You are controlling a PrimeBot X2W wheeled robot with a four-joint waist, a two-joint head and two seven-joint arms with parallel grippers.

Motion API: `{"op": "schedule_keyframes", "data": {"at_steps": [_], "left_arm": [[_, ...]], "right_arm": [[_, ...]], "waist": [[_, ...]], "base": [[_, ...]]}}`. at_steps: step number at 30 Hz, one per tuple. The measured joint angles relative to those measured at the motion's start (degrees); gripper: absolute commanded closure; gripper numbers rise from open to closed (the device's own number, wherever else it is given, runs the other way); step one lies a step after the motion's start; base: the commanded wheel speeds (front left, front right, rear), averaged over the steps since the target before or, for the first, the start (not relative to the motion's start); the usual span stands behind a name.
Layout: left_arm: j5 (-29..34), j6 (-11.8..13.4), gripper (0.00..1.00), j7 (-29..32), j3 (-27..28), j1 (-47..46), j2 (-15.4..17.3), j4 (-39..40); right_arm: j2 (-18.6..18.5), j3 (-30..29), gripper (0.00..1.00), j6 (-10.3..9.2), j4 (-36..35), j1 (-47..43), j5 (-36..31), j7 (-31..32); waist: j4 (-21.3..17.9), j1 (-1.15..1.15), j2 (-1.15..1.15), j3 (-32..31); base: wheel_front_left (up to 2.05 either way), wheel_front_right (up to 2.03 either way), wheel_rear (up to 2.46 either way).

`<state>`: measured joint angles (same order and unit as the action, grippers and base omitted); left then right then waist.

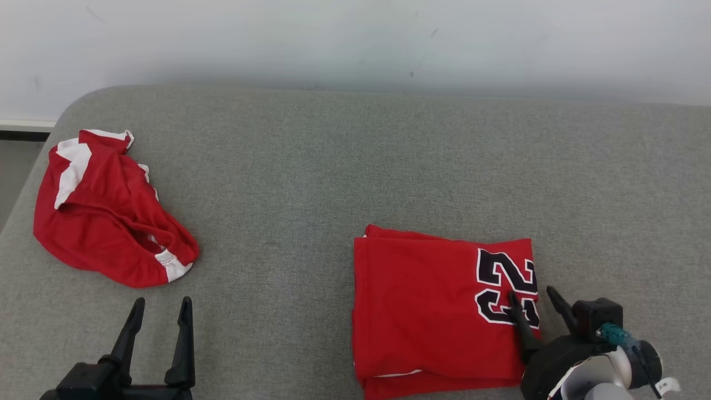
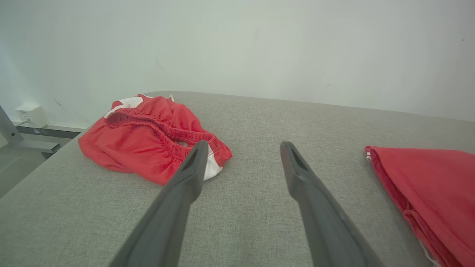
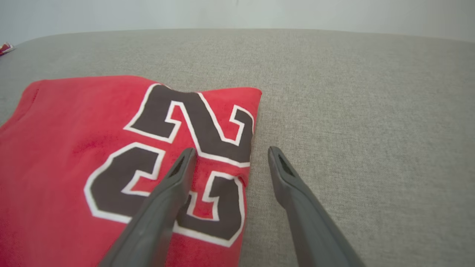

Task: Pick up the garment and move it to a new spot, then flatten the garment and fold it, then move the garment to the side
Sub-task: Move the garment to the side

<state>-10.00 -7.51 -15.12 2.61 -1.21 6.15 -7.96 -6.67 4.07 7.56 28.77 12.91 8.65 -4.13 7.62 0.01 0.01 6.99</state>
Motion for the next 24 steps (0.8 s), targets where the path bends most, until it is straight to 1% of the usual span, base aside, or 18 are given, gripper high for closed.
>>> {"op": "schedule_keyframes", "data": {"at_steps": [5, 10, 11, 12, 16, 20, 24], "left_arm": [[-0.03, 0.0, 0.0, 0.0, 0.02, -0.81, -0.03, -0.2], [-0.11, 0.0, 0.0, 0.0, 0.27, -1.02, -0.05, -0.21], [-0.11, 0.0, 0.0, 0.0, 0.33, -1.02, -0.07, -0.22], [-0.11, 0.0, 0.0, 0.0, 0.31, -1.02, -0.2, -0.25], [-0.31, 0.0, 0.0, -0.01, 0.46, -1.01, -0.43, -0.29], [-0.79, 0.0, 0.0, 0.0, -0.2, -2.2, -0.58, 0.22], [-1.72, 0.0, 0.0, -0.01, -1.07, -4.99, -0.46, 1.52]], "right_arm": [[0.15, 1.2, 0.0, 0.0, 6.23, 1.3, 1.18, -1.0], [0.42, 3.77, 0.0, -0.05, 9.39, 2.43, 2.75, -1.76], [0.4, 4.54, 0.35, -0.15, 10.05, 2.77, 3.42, -1.69], [0.42, 6.13, 1.0, -0.26, 11.0, 3.4, 5.48, -1.68], [0.09, 8.75, 1.0, -0.18, 12.3, 5.23, 7.54, -1.7], [-2.2, 10.21, 1.0, 0.01, 12.67, 10.16, 8.44, -1.04], [-5.89, 10.76, 1.0, 0.01, 11.81, 17.6, 8.61, -0.04]], "waist": [[0.27, 0.0, 0.0, 0.74], [0.16, 0.0, -0.01, 1.07], [0.08, 0.0, -0.01, 1.14], [-0.1, 0.0, -0.01, 1.21], [-0.49, -0.01, -0.01, 1.41], [-0.94, 0.0, -0.01, 2.81], [-1.37, 0.0, 0.0, 5.54]], "base": [[0.0, 0.0, 0.0], [0.0, 0.0, 0.0], [0.0, 0.0, 0.0], [0.0, 0.0, 0.0], [0.0, 0.0, 0.0], [0.0, 0.0, 0.0], [0.0, 0.0, 0.0]]}}
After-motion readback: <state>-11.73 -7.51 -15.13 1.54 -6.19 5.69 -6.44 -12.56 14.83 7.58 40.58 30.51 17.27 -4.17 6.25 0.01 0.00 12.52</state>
